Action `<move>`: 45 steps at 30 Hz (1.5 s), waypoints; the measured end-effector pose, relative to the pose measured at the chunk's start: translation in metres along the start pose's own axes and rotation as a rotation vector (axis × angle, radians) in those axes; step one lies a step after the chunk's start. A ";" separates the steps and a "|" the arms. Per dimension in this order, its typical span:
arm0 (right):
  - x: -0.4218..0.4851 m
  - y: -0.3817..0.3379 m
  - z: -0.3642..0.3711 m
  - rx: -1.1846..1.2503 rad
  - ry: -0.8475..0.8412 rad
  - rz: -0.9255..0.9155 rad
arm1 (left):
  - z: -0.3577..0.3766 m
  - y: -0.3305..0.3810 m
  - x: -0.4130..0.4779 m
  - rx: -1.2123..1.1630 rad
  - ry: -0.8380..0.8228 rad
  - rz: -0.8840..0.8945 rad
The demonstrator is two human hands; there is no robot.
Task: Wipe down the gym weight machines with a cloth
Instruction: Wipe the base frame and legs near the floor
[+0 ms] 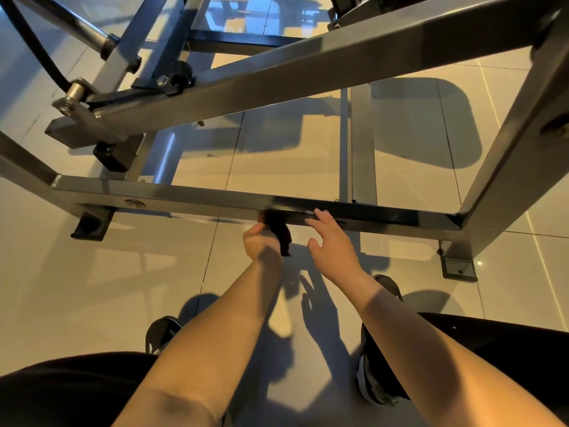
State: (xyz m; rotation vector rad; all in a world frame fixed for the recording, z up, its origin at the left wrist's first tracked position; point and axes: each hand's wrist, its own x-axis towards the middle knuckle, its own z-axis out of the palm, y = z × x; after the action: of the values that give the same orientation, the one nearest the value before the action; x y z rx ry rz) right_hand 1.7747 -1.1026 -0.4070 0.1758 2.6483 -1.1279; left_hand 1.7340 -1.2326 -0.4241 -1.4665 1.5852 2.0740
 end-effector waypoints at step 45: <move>0.002 0.003 -0.004 0.059 0.002 0.022 | -0.016 0.000 0.018 -0.147 0.054 0.114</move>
State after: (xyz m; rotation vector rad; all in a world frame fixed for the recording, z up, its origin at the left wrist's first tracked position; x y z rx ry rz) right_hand 1.7730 -1.0976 -0.4068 0.2171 2.6098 -1.2003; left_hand 1.7339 -1.2528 -0.4372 -1.5234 1.6024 2.2767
